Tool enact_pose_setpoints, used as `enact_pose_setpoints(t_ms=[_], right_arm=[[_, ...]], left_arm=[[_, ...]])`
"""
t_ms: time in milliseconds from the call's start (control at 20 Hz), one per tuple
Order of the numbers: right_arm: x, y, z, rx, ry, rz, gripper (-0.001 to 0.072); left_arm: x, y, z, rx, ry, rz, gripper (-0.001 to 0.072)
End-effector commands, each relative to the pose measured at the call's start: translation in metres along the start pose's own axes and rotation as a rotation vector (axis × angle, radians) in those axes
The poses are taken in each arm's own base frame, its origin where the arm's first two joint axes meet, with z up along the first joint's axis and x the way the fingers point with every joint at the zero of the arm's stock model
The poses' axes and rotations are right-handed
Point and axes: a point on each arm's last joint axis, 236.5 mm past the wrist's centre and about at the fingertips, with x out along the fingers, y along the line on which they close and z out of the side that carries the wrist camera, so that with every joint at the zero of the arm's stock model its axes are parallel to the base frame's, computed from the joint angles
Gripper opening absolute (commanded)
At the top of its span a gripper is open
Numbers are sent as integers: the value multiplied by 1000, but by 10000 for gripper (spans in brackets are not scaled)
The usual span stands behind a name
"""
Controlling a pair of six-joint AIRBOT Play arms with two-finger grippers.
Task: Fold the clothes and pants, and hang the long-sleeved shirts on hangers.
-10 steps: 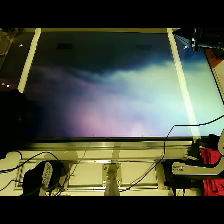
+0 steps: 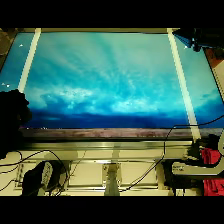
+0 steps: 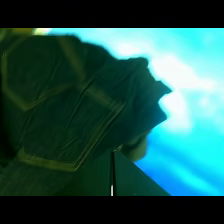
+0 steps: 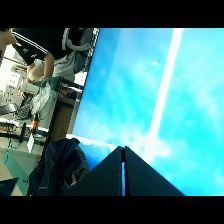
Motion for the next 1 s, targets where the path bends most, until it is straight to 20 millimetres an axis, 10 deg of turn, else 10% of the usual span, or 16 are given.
enact_pose_setpoints(t_ms=[0,100,300,950], right_arm=[[0,1,0,-1,-1,1,28],[0,1,0,-1,-1,1,28],[0,1,0,-1,0,1,28],[0,1,0,-1,0,1,28]], left_arm=[[34,7,-35,136,141,41,14],[51,3,-46,172,200,26,16],[86,5,-66,220,316,36,523],[153,8,-68,333,327,68,508]])
